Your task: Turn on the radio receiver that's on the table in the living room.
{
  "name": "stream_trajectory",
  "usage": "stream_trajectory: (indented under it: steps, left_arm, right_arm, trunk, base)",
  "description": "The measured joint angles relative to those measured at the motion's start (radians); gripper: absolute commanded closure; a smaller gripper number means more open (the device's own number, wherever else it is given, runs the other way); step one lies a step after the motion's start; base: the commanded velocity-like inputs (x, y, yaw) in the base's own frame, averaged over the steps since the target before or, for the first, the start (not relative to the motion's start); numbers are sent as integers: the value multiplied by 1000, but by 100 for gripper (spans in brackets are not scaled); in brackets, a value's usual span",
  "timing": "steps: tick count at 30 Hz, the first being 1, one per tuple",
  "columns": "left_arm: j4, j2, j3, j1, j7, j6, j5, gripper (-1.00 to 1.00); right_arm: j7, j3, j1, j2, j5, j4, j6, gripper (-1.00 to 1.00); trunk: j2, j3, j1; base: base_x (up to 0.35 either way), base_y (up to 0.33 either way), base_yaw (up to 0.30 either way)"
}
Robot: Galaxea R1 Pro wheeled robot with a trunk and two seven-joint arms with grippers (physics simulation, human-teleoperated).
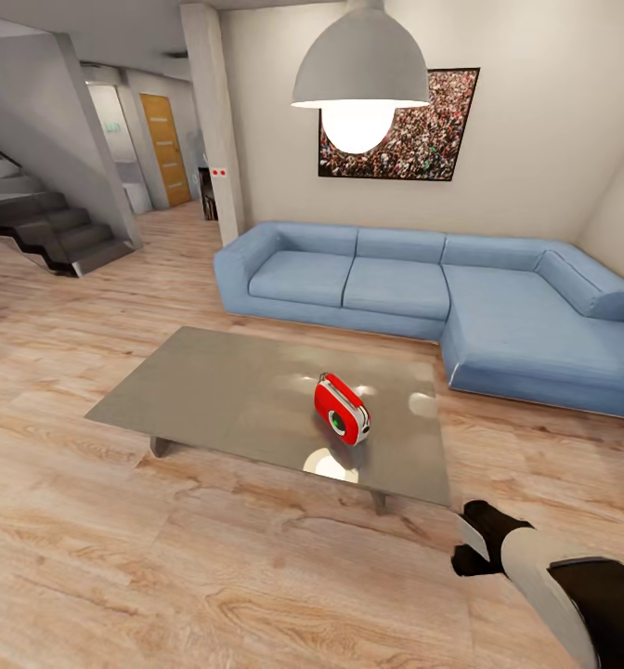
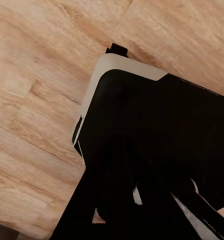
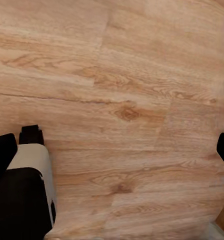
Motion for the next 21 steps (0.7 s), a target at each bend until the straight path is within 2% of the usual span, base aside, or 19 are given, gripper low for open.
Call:
stream_trajectory:
  steps: [3, 6, 14, 19, 21]
  left_arm:
    - [102, 25, 0, -4, 0, -68, 4, 100]
    - [170, 36, 0, -7, 0, -113, 5, 100]
    - [280, 43, 2, -8, 1, -166, 1, 100]
    - [346, 46, 7, -8, 3, -196, -5, 100]
    - [364, 47, 6, -8, 3, -198, -5, 100]
  right_arm:
    - [3, -1, 41, -43, 2, 16, -21, -100]
    - [3, -2, 98, -63, 1, 19, -91, -100]
    - [4, -2, 283, -73, -1, 24, -231, -100]
    - [6, -3, 400, -74, -3, 45, -262, -100]
    - [6, -2, 430, -74, -2, 45, -275, -100]
  trunk:
    - [0, 0, 0]
    - [0, 0, 0]
    - [0, 0, 0]
    - [0, 0, 0]
    - [0, 0, 0]
  base:
    - [0, 0, 0]
    - [0, 0, 0]
    - [0, 0, 0]
    - [0, 0, 0]
    - [0, 0, 0]
